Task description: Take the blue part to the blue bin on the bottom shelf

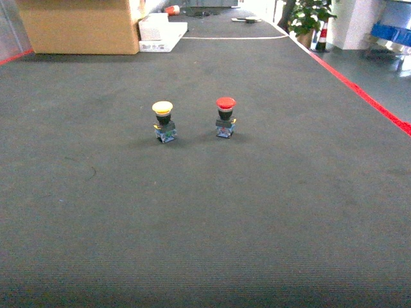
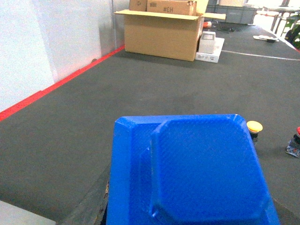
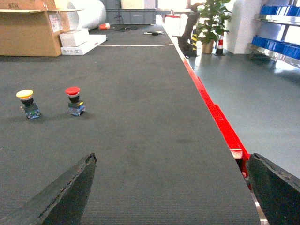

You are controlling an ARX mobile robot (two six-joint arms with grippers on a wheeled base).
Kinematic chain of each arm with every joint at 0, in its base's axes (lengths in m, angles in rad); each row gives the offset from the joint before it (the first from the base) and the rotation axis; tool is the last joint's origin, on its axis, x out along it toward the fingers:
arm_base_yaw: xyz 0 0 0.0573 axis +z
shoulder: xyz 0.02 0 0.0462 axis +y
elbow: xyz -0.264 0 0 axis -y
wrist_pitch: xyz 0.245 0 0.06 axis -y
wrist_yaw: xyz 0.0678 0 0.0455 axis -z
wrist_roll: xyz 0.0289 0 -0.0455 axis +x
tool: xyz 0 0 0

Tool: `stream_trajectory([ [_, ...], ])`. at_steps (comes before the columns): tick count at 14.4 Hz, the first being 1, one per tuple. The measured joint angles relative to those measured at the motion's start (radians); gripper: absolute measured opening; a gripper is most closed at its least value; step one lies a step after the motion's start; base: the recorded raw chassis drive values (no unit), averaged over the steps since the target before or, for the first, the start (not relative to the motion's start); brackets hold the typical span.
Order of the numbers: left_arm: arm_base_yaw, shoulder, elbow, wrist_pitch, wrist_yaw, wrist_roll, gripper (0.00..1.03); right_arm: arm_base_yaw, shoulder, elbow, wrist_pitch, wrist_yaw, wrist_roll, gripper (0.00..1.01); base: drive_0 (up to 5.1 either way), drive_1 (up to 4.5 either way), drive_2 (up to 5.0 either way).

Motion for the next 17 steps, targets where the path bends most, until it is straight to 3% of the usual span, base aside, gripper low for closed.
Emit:
stream_trajectory([
  [7,-0.001,-0.003,0.0,0.002,0.0,-0.01,0.44,0.0,0.0,0.0,0.0,0.0,0.0,0.98,0.0,0.0,0.0],
  [10,-0.002,-0.002,0.0,0.004,0.001,-0.01,0.44,0.0,0.0,0.0,0.0,0.0,0.0,0.98,0.0,-4.03,4.1],
  [17,-0.002,-0.006,0.002,0.004,0.0,-0.01,0.44,0.0,0.0,0.0,0.0,-0.002,0.0,0.98,-0.9,-0.9,-0.9],
])
